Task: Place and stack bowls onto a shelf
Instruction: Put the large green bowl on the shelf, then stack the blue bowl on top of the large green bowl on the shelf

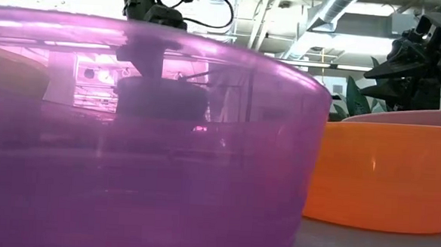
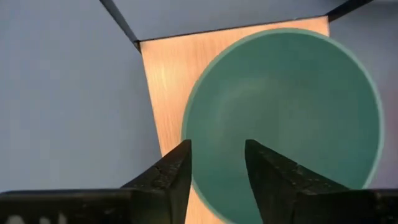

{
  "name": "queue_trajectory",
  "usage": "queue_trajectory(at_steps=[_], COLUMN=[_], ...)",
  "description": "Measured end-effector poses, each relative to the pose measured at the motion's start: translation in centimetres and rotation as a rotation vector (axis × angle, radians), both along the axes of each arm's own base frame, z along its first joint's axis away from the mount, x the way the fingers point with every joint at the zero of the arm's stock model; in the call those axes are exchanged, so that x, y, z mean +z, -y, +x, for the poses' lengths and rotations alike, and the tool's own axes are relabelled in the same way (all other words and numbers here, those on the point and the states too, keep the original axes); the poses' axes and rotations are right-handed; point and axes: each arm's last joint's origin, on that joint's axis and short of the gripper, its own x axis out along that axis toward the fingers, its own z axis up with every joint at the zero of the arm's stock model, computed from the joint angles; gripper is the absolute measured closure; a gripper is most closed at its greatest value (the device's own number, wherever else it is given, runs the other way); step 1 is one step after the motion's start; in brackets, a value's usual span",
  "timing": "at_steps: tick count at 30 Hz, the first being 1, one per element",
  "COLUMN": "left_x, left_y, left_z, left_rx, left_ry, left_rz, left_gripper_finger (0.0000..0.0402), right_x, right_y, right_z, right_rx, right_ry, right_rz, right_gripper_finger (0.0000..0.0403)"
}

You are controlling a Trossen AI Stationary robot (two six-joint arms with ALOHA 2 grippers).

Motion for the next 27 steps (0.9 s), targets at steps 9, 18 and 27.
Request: queue_trajectory(at_steps=[9, 18, 27], left_x=[4.9, 10.6, 9.4], left_y=[1.4, 5.9, 10.5], left_z=[-1.0, 1.8, 6.6], left_rx=[0.007, -0.121, -0.261], left_ry=[0.105, 0.472, 0.570], left_rz=[-0.003, 0.160, 0.478], left_gripper_finger=[0.0256, 0.0260, 0.0260], right_x=[0.0, 0.0, -0.5], right_y=[0.0, 0.0, -0.1], right_z=[0.0, 0.0, -0.1], right_rx=[0.000, 0.000, 0.004], right_ry=[0.000, -0.001, -0.049], right_rz=[0.000, 0.001, 0.011], right_gripper_finger=[0.0214, 0.0214, 0.0214])
